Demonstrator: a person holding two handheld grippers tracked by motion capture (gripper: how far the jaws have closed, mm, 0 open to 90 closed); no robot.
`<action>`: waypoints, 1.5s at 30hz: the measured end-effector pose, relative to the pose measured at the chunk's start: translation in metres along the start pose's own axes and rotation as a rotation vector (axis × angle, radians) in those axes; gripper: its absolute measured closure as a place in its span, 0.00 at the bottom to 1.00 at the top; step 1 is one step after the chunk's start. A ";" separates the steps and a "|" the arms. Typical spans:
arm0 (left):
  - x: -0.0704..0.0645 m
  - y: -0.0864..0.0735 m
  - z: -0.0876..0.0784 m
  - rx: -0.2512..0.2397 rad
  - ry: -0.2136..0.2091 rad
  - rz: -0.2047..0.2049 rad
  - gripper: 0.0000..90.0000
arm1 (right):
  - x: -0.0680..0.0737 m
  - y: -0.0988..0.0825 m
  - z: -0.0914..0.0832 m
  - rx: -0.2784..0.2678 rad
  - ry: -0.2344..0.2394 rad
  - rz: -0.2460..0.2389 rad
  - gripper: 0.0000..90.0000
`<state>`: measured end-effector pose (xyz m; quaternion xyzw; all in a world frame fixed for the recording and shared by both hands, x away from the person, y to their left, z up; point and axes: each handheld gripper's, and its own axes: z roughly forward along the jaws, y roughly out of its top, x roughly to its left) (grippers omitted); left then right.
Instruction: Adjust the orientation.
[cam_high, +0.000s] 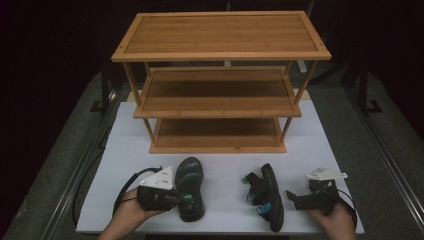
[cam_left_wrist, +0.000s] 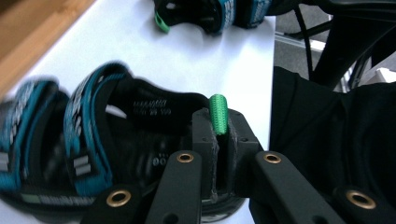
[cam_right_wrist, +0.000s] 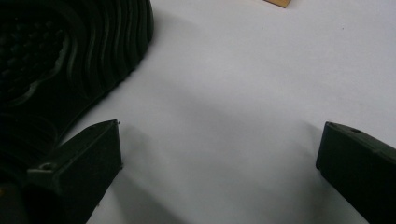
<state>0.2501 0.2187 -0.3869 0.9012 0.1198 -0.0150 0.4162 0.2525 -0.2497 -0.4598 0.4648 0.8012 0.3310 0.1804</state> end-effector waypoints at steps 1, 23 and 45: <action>0.000 0.000 0.000 0.000 0.000 0.000 0.94 | 0.000 0.000 0.000 0.000 0.000 0.000 0.00; 0.045 0.009 0.001 -0.054 0.090 -0.077 0.55 | 0.000 0.000 0.000 0.000 0.000 0.000 0.00; 0.075 0.037 0.038 -0.060 0.086 -0.042 0.77 | 0.000 0.000 0.000 -0.002 0.001 0.000 0.00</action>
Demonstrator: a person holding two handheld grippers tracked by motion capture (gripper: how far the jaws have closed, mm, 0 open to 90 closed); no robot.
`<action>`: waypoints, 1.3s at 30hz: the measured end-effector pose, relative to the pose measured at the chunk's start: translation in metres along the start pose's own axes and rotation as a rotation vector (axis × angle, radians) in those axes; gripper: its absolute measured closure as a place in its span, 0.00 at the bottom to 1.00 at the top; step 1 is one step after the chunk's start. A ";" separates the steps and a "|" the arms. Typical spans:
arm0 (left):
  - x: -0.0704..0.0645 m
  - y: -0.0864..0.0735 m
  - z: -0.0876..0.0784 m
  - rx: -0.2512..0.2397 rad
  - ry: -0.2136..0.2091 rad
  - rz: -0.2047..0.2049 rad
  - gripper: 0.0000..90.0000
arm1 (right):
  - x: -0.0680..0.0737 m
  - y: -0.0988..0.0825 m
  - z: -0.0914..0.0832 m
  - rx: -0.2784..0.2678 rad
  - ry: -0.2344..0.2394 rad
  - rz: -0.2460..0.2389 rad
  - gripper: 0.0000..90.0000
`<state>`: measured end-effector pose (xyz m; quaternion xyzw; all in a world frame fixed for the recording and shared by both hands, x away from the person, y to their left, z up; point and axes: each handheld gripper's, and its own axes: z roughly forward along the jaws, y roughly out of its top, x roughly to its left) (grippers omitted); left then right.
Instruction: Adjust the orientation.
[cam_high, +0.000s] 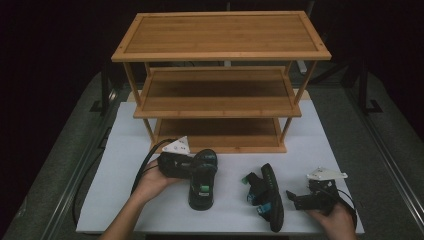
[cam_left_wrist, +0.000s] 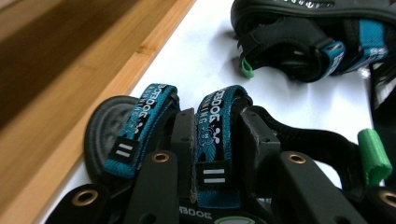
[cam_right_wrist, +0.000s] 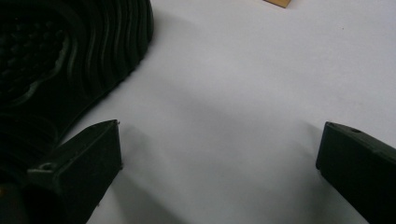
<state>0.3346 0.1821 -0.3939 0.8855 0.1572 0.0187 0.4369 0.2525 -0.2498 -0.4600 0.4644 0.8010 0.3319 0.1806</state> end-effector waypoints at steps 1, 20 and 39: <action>0.000 -0.001 0.000 -0.004 0.000 -0.009 0.73 | 0.000 0.000 0.000 0.000 0.000 0.000 0.00; -0.016 -0.060 -0.066 0.035 0.235 -0.135 0.04 | 0.000 0.000 0.000 0.001 0.002 0.003 0.00; -0.022 -0.134 -0.095 0.139 0.448 -0.239 0.01 | 0.000 0.001 0.000 0.005 -0.001 0.003 0.00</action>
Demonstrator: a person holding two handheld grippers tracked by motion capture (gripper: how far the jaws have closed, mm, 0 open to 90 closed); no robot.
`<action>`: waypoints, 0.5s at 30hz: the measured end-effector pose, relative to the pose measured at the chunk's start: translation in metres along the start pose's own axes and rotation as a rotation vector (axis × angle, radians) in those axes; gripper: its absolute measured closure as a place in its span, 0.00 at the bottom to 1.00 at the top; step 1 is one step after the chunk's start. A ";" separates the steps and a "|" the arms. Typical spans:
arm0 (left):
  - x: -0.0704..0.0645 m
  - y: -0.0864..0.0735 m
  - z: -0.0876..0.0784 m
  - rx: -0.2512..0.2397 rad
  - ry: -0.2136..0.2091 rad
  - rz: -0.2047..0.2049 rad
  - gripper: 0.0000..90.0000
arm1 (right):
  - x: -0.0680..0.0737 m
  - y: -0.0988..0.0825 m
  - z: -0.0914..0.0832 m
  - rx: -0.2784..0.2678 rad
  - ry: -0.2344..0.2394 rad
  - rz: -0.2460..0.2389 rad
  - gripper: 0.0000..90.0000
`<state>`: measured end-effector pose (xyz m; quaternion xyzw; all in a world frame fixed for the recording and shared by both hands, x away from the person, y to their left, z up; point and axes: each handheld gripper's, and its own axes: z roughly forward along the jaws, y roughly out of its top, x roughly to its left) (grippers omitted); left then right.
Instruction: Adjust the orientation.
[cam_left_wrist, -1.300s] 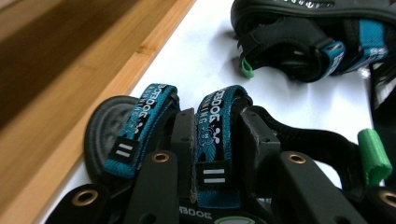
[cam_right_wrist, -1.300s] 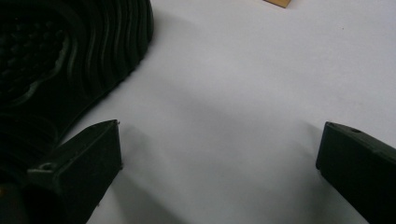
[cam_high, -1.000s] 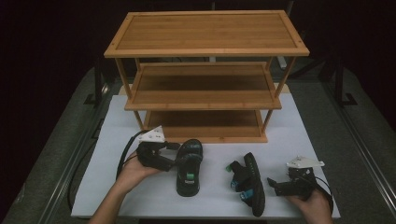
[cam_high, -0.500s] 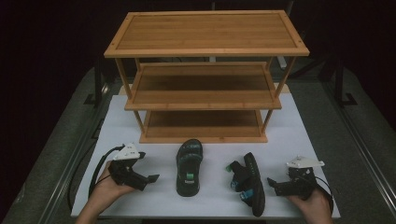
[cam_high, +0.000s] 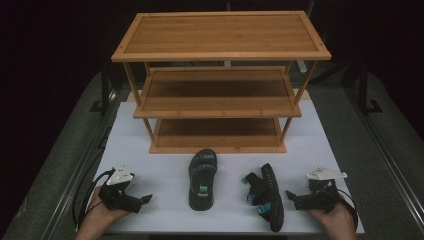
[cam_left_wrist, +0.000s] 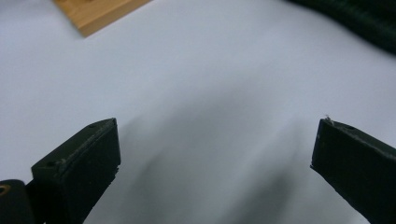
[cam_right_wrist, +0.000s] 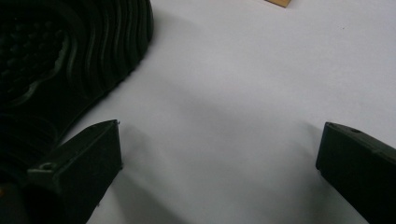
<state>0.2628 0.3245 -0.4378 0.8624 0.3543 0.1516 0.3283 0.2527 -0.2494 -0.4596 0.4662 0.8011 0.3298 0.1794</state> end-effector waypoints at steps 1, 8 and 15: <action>0.001 -0.001 0.002 0.003 0.010 0.002 0.01 | 0.000 0.000 0.000 -0.001 0.001 0.000 0.00; 0.003 -0.012 0.009 -0.027 -0.011 -0.020 0.00 | 0.000 0.000 0.000 0.002 0.001 0.000 0.00; 0.002 -0.012 0.009 -0.030 -0.005 -0.015 0.00 | -0.001 0.005 -0.009 0.013 0.017 0.010 0.27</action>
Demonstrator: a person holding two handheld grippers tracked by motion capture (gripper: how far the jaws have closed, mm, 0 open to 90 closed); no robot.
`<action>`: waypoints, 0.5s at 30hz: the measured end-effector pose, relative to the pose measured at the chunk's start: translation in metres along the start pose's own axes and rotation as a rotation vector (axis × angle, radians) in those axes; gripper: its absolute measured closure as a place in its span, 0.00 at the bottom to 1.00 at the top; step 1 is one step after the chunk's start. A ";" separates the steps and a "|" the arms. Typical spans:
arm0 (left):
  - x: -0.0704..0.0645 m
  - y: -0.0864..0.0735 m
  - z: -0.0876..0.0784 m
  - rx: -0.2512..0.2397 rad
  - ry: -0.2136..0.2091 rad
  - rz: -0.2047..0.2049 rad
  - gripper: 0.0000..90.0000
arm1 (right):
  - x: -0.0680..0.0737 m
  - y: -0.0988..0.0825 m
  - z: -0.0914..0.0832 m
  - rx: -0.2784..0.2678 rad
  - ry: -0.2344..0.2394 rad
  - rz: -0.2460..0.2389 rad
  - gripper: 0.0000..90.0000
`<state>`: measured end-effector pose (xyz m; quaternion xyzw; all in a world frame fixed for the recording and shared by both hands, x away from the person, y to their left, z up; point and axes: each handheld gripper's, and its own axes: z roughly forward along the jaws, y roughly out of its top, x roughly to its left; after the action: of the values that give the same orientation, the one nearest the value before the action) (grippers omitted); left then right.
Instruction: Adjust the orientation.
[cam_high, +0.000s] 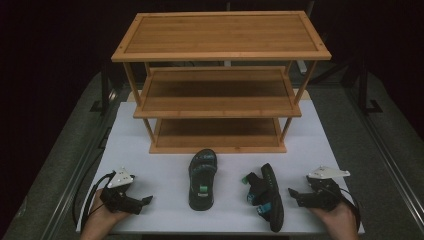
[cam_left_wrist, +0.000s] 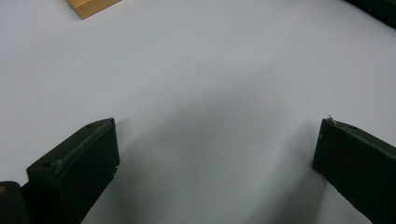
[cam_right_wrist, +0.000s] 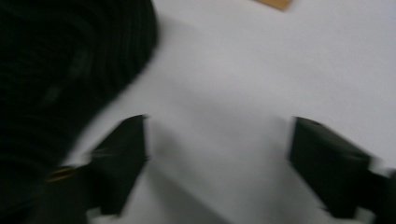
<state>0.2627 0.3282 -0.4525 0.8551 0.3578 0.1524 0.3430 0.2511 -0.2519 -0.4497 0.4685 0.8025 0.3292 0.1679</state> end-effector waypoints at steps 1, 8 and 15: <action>0.000 0.000 0.000 0.000 0.001 0.000 0.00 | 0.000 0.001 -0.002 -0.010 0.012 -0.004 0.34; 0.000 0.000 0.000 0.004 -0.002 -0.001 0.00 | -0.002 0.011 -0.013 -0.024 0.102 0.001 0.94; 0.000 0.001 0.000 0.006 -0.004 -0.002 0.00 | -0.001 0.032 -0.036 -0.066 0.218 -0.029 1.00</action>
<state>0.2632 0.3281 -0.4522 0.8560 0.3584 0.1491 0.3413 0.2514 -0.2548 -0.4011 0.4124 0.8115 0.4018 0.0998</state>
